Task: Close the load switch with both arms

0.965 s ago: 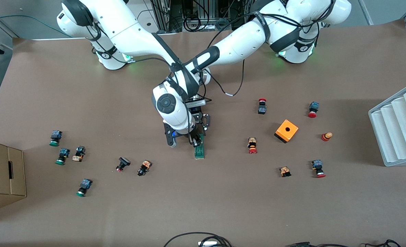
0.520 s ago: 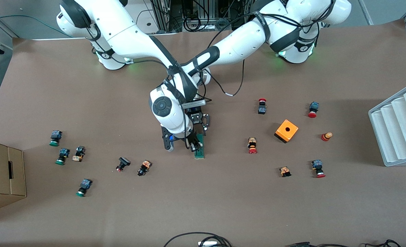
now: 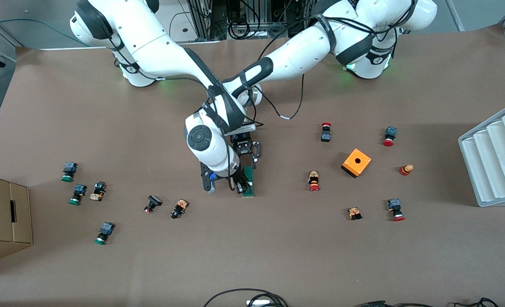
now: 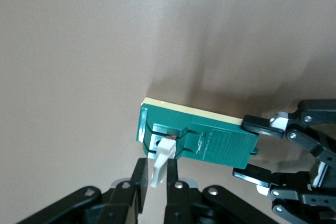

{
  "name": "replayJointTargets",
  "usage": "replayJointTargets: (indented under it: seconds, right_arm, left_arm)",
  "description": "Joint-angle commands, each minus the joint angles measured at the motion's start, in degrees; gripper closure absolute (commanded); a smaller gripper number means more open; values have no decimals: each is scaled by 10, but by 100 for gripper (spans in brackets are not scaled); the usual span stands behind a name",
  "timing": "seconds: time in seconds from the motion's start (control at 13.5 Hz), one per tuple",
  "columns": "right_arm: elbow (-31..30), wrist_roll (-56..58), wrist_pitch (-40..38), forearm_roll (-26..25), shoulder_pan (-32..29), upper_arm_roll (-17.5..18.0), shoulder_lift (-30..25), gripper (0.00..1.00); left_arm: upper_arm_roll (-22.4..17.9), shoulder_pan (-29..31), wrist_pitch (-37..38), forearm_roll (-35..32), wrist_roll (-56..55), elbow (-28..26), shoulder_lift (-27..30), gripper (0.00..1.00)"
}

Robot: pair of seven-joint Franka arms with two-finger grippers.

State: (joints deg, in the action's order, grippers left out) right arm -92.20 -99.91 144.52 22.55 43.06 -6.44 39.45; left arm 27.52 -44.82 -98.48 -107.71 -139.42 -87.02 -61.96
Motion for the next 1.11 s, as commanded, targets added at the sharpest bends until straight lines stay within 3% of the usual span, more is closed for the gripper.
replayJointTargets:
  seconds: [0.0, 1.04]
  right_arm:
    - [53, 5, -5, 9, -9, 4, 35, 80]
    - [113, 9, 2, 8, -20, 3, 99, 80]
  left_arm:
    - [-4, -1, -4, 8, 6, -10, 11, 40]
    - [-4, 0, -4, 7, 7, -10, 11, 40]
